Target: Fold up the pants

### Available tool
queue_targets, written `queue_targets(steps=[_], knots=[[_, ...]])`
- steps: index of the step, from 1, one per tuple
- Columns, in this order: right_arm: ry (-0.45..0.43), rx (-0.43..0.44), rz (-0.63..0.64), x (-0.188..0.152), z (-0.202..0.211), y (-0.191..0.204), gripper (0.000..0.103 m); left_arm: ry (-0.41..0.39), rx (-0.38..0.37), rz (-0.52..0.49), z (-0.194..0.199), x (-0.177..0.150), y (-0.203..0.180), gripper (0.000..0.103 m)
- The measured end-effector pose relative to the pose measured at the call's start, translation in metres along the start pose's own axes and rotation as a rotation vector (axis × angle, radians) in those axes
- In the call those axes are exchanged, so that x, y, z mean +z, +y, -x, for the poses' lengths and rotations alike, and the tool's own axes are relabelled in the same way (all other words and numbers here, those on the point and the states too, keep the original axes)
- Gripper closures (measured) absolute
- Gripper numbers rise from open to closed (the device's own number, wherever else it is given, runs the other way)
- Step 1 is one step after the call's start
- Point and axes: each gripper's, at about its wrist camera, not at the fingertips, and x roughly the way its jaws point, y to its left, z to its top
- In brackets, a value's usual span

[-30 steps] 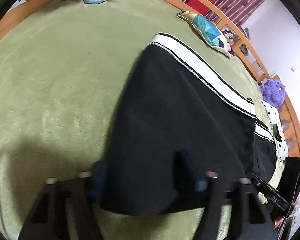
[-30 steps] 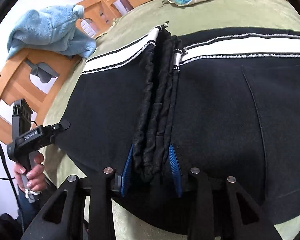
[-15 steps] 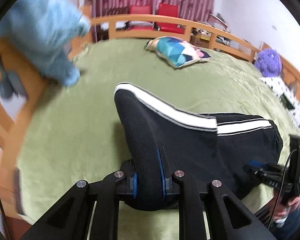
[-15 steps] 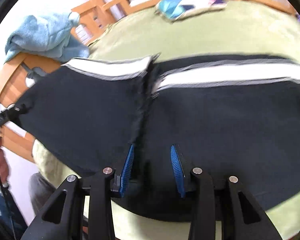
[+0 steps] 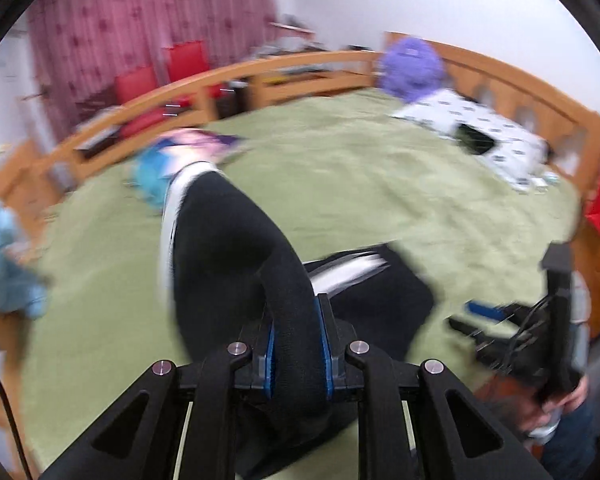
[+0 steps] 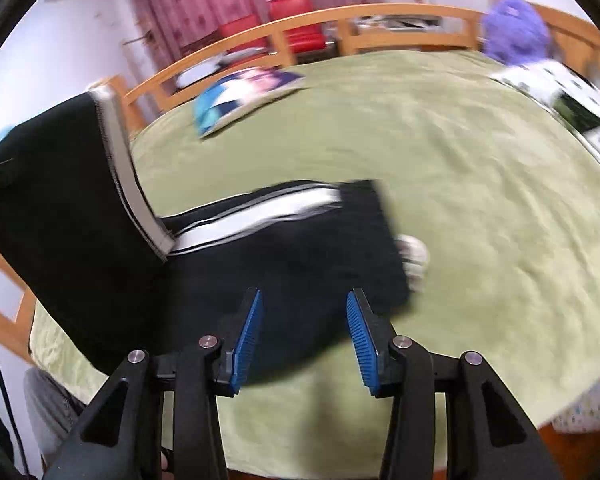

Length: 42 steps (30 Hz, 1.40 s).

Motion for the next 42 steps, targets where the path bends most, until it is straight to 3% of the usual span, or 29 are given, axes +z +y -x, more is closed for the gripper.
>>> queue_targets(steps=[3,4,7,10,13,16,17,18,19,20,22,23,26,29,30,33,35,36,38,40,42], knots=[[0.033,-0.014,-0.074,-0.009,0.001,-0.034,0.059,-0.031,-0.172,-0.009,-0.016,0.007,-0.034,0.079],[0.04,-0.017,-0.091,-0.011,-0.001,-0.041,0.059,-0.03,-0.173,-0.013,-0.017,0.004,-0.04,0.076],[0.022,0.007,-0.112,-0.015,0.001,-0.048,0.059,-0.037,-0.111,-0.032,-0.02,-0.004,-0.043,0.071],[-0.016,0.101,-0.146,-0.012,-0.007,-0.049,0.056,0.016,-0.046,-0.013,-0.036,-0.016,-0.025,0.069],[0.003,0.165,-0.157,-0.007,-0.028,-0.04,0.051,0.075,0.004,0.05,-0.05,-0.037,0.008,0.067],[0.064,0.124,-0.096,-0.002,-0.066,-0.02,0.046,0.133,0.046,0.126,-0.061,-0.065,0.046,0.056],[0.126,0.09,-0.072,-0.003,-0.085,-0.013,0.048,0.151,0.062,0.15,-0.064,-0.076,0.058,0.056],[0.184,0.077,-0.062,-0.003,-0.098,-0.009,0.065,0.172,0.077,0.173,-0.067,-0.088,0.07,0.056],[0.258,0.098,-0.04,-0.007,-0.112,-0.002,0.072,0.188,0.086,0.191,-0.07,-0.096,0.079,0.056],[0.262,0.086,-0.007,-0.007,-0.113,0.004,0.083,0.207,0.091,0.217,-0.074,-0.106,0.089,0.056],[0.225,0.084,0.089,-0.001,-0.097,0.016,0.087,0.24,0.085,0.274,-0.082,-0.125,0.106,0.056],[0.18,0.124,0.104,0.007,-0.08,0.019,0.087,0.25,0.079,0.292,-0.085,-0.129,0.11,0.056],[0.05,0.228,0.02,0.036,-0.047,0.006,0.087,0.262,0.038,0.344,-0.092,-0.141,0.117,0.056],[0.056,0.116,0.014,0.046,-0.058,-0.008,0.087,0.243,-0.022,0.355,-0.091,-0.147,0.113,0.051],[0.092,0.077,0.014,0.043,-0.071,-0.014,0.087,0.236,-0.034,0.351,-0.091,-0.148,0.111,0.045],[0.198,0.047,-0.041,0.026,-0.113,-0.037,0.081,0.227,-0.058,0.318,-0.091,-0.155,0.098,0.042],[0.181,0.053,-0.042,0.02,-0.109,-0.04,0.081,0.241,-0.067,0.298,-0.093,-0.157,0.093,0.042],[0.148,0.025,-0.024,0.022,-0.098,-0.037,0.088,0.243,-0.074,0.289,-0.092,-0.158,0.09,0.042],[0.073,0.022,-0.038,0.025,-0.079,-0.035,0.093,0.233,-0.097,0.282,-0.089,-0.159,0.089,0.042],[0.051,0.027,-0.046,0.024,-0.07,-0.031,0.093,0.233,-0.122,0.272,-0.09,-0.161,0.084,0.041],[0.1,-0.016,0.004,0.019,-0.082,-0.024,0.084,0.25,-0.132,0.273,-0.099,-0.171,0.078,0.04]])
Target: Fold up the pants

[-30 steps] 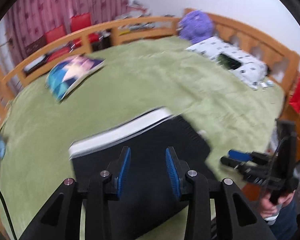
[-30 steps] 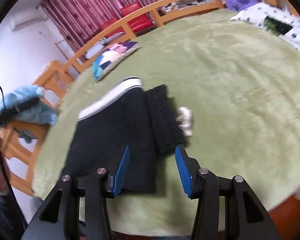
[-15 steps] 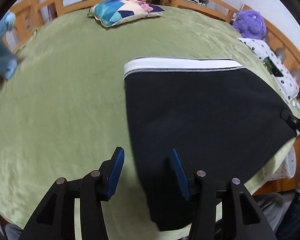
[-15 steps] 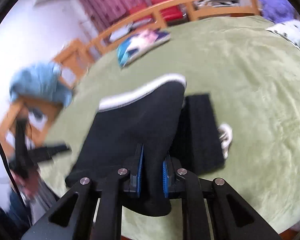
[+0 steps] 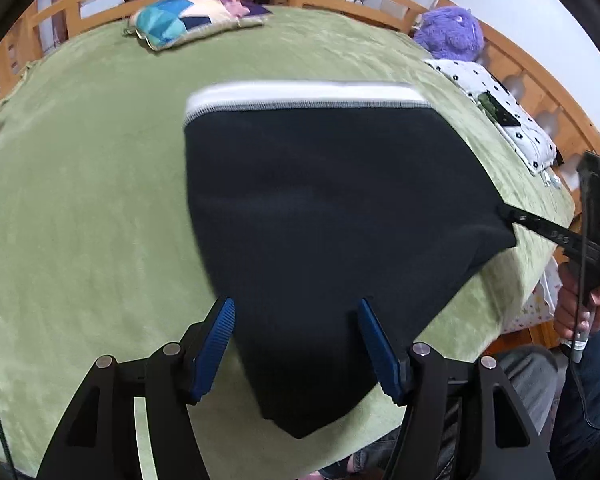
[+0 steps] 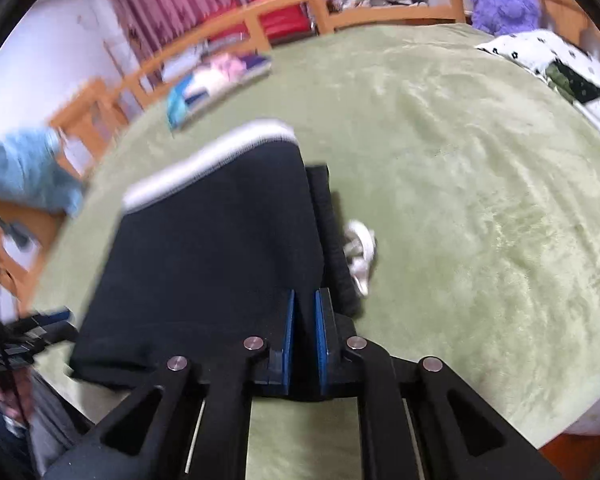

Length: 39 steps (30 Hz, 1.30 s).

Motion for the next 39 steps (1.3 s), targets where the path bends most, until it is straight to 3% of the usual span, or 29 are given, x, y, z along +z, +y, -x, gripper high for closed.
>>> queue_targets(steps=[3,5,8,10,12,19,20,21,23,25,28,30,31,33,34,35,37,39], knots=[[0.066,-0.036,0.026,-0.014,-0.018,-0.005,0.083,0.051,0.043,-0.018,-0.025,-0.019,-0.005,0.038],[0.084,-0.053,0.043,-0.019,-0.027,-0.005,0.081,0.034,0.054,-0.021,-0.028,-0.027,-0.005,0.036],[0.092,-0.045,0.045,-0.018,-0.022,-0.006,0.08,0.044,0.018,-0.014,-0.017,-0.021,-0.002,0.036],[0.061,-0.029,0.043,-0.01,-0.011,-0.007,0.075,0.037,-0.016,0.007,-0.01,-0.014,0.005,0.036],[-0.021,-0.02,0.027,0.006,0.0,-0.007,0.057,0.026,-0.019,0.031,-0.006,-0.008,0.011,0.036],[-0.059,-0.036,0.03,0.057,-0.05,0.0,0.054,0.015,0.023,0.071,0.0,0.006,0.038,0.036],[-0.064,-0.018,0.016,0.064,-0.059,-0.001,0.057,0.013,0.031,0.079,0.001,0.008,0.042,0.036],[-0.072,0.002,0.005,0.068,-0.063,-0.001,0.073,0.011,0.034,0.086,0.001,0.009,0.045,0.036],[-0.076,0.037,0.024,0.07,-0.07,0.004,0.091,0.007,0.036,0.103,0.002,0.014,0.051,0.036],[-0.119,0.019,0.068,0.071,-0.06,0.01,0.094,-0.006,0.032,0.113,0.004,0.02,0.054,0.036],[-0.158,0.24,-0.151,0.071,-0.04,-0.032,0.094,-0.033,0.031,0.09,0.006,0.031,0.053,0.036],[-0.141,0.217,-0.196,0.068,-0.046,-0.045,0.093,-0.042,0.046,0.057,0.001,0.039,0.049,0.036],[-0.115,0.169,-0.198,0.063,-0.06,-0.046,0.091,-0.046,0.057,0.046,-0.003,0.043,0.046,0.036],[-0.047,0.112,-0.176,0.057,-0.079,-0.041,0.077,-0.046,0.084,0.048,-0.011,0.05,0.045,0.036],[-0.051,0.097,-0.158,0.056,-0.078,-0.04,0.073,-0.043,0.089,0.059,-0.014,0.052,0.047,0.036],[-0.06,0.091,-0.143,0.056,-0.071,-0.041,0.061,-0.043,0.082,0.077,-0.017,0.054,0.05,0.036],[-0.063,0.094,-0.15,0.056,-0.054,-0.048,0.057,-0.046,0.056,0.116,-0.024,0.056,0.054,0.036],[-0.034,0.121,-0.16,0.055,-0.05,-0.054,0.042,-0.036,0.041,0.135,-0.035,0.056,0.058,0.036]])
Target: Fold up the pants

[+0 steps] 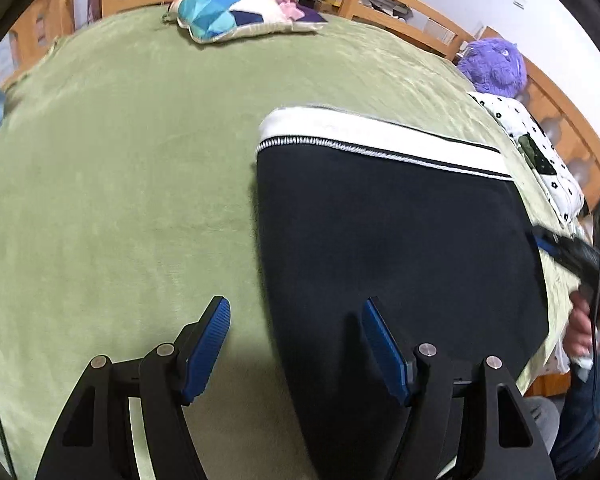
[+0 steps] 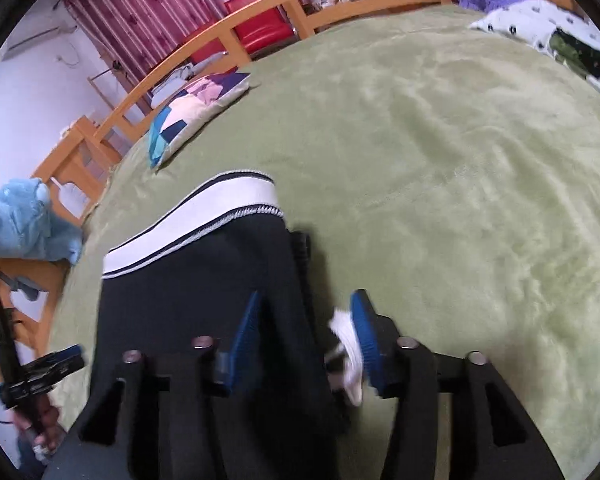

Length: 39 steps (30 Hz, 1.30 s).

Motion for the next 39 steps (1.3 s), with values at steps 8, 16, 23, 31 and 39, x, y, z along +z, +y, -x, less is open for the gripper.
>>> queue_targets(steps=[8,16,23,31,39], knots=[[0.206,0.062,0.145,-0.029,-0.035,0.021,0.027,0.066,-0.142,0.096,-0.05,-0.005,0.003,0.033],[0.17,0.106,0.086,-0.031,-0.047,0.023,0.047,0.073,-0.203,0.075,-0.048,0.005,0.0,0.075],[0.083,0.097,-0.043,-0.019,-0.013,0.043,0.077,-0.001,-0.292,0.021,0.001,0.032,0.007,0.09],[0.095,0.223,-0.021,-0.025,-0.031,0.138,0.079,-0.087,-0.181,0.053,0.062,0.06,0.103,0.091],[0.152,0.289,0.075,-0.035,-0.108,0.237,0.077,-0.045,-0.05,0.129,0.048,0.041,0.194,0.089]])
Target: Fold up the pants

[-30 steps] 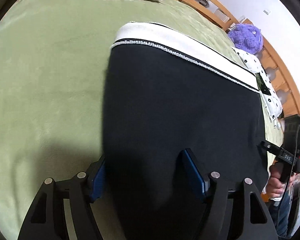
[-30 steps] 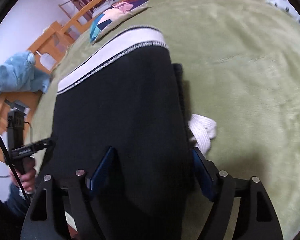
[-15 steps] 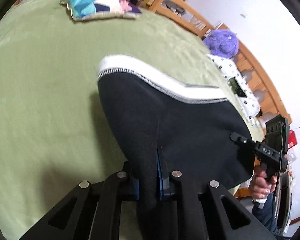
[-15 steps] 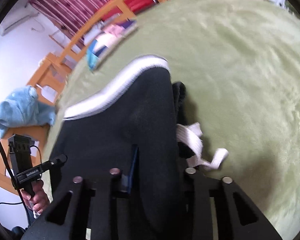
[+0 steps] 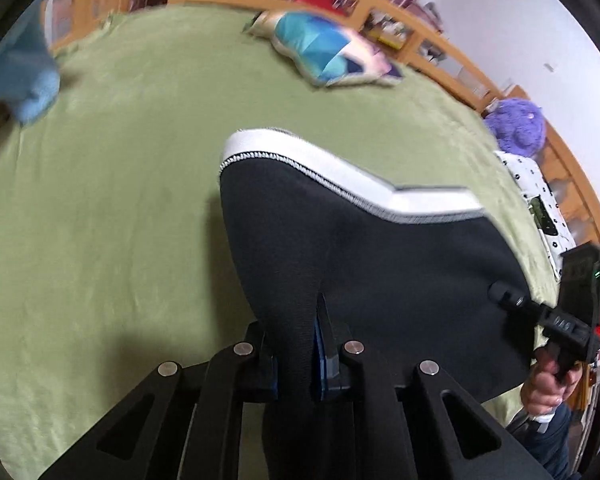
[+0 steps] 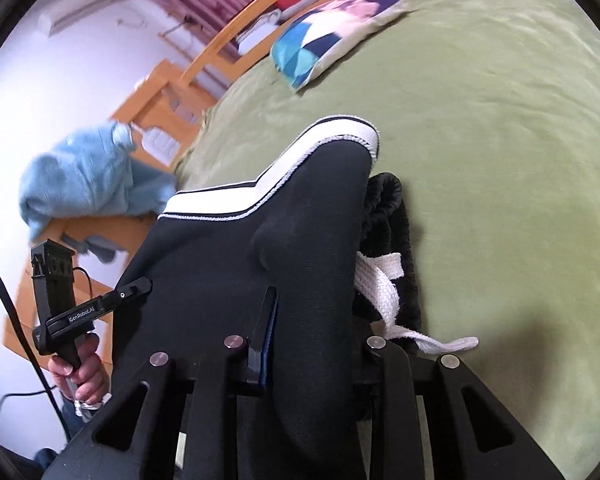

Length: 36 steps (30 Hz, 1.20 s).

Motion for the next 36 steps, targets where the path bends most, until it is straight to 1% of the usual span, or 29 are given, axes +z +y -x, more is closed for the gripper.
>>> queue_targets(steps=[1,2,3,4,5,6,8,9,10,11,12,13,14,15,17,18,19,20,21,22,23,25,26,27,29,30,31,33,36], knots=[[-0.004,-0.032,0.018,0.004,-0.006,0.004,0.076,0.011,-0.001,0.008,-0.01,-0.003,0.002,0.088],[-0.003,-0.074,0.046,0.005,-0.008,0.005,0.074,0.019,0.009,0.009,-0.016,-0.006,0.003,0.083],[0.005,-0.103,0.061,0.005,-0.01,0.004,0.069,0.031,0.038,-0.001,-0.023,-0.01,0.001,0.073],[0.034,-0.157,0.078,0.003,-0.014,-0.002,0.065,0.042,0.073,-0.021,-0.029,-0.012,-0.004,0.069],[0.057,-0.188,0.081,0.001,-0.016,-0.008,0.058,0.044,0.117,-0.054,-0.031,-0.015,-0.011,0.063],[0.064,-0.196,0.075,-0.001,-0.014,-0.014,0.051,0.039,0.136,-0.073,-0.029,-0.017,-0.014,0.062],[0.058,-0.206,0.029,-0.005,0.0,-0.023,0.05,0.014,0.184,-0.109,-0.018,-0.022,-0.022,0.061],[0.042,-0.241,0.026,-0.007,0.01,-0.021,0.05,-0.001,0.201,-0.117,-0.01,-0.024,-0.024,0.061],[0.019,-0.287,0.041,-0.009,0.021,-0.016,0.05,-0.014,0.208,-0.12,-0.002,-0.027,-0.025,0.06],[-0.01,-0.331,0.062,-0.012,0.031,-0.009,0.052,-0.031,0.209,-0.124,0.007,-0.032,-0.026,0.055],[-0.032,-0.35,0.075,-0.015,0.038,-0.006,0.056,-0.049,0.203,-0.126,0.017,-0.037,-0.026,0.049],[-0.063,-0.358,0.091,-0.021,0.047,0.002,0.057,-0.064,0.197,-0.126,0.024,-0.043,-0.028,0.048],[-0.081,-0.34,0.114,-0.029,0.055,0.009,0.059,-0.079,0.188,-0.127,0.035,-0.055,-0.028,0.048],[-0.089,-0.327,0.134,-0.036,0.058,0.017,0.063,-0.085,0.184,-0.132,0.04,-0.064,-0.03,0.048],[-0.103,-0.316,0.198,-0.057,0.058,0.033,0.066,-0.089,0.182,-0.146,0.046,-0.086,-0.034,0.048],[-0.097,-0.311,0.222,-0.067,0.054,0.036,0.069,-0.08,0.186,-0.155,0.043,-0.098,-0.036,0.048],[-0.066,-0.313,0.237,-0.079,0.044,0.036,0.07,-0.058,0.192,-0.158,0.036,-0.11,-0.036,0.047],[-0.037,-0.33,0.234,-0.088,0.036,0.033,0.073,-0.022,0.208,-0.15,0.023,-0.125,-0.033,0.046],[-0.002,-0.363,0.214,-0.097,0.024,0.026,0.076,0.001,0.215,-0.129,0.015,-0.133,-0.028,0.044],[0.014,-0.376,0.199,-0.101,0.018,0.021,0.077,-0.006,0.191,-0.077,0.012,-0.139,-0.02,0.044],[0.029,-0.373,0.17,-0.105,0.012,0.014,0.077,-0.02,0.16,-0.036,0.014,-0.139,-0.013,0.043],[0.028,-0.362,0.135,-0.106,0.014,0.012,0.078,0.038,0.1,0.03,0.017,-0.132,-0.002,0.044],[0.05,-0.374,0.137,-0.104,0.017,0.015,0.078,0.052,0.092,0.037,0.02,-0.128,-0.001,0.044],[0.057,-0.378,0.139,-0.102,0.019,0.017,0.079,0.052,0.096,0.02,0.026,-0.125,-0.002,0.044],[0.048,-0.363,0.163,-0.096,0.032,0.027,0.078,0.021,0.159,-0.05,0.038,-0.118,-0.01,0.044],[0.028,-0.355,0.182,-0.094,0.039,0.032,0.079,-0.002,0.199,-0.087,0.043,-0.113,-0.015,0.044],[-0.004,-0.352,0.2,-0.088,0.046,0.037,0.079,-0.021,0.22,-0.111,0.046,-0.107,-0.019,0.044],[-0.063,-0.346,0.223,-0.074,0.053,0.044,0.075,-0.054,0.233,-0.136,0.047,-0.088,-0.026,0.041],[-0.129,-0.346,0.246,-0.035,0.046,0.053,0.075,-0.089,0.208,-0.147,0.04,-0.054,-0.032,0.041]])
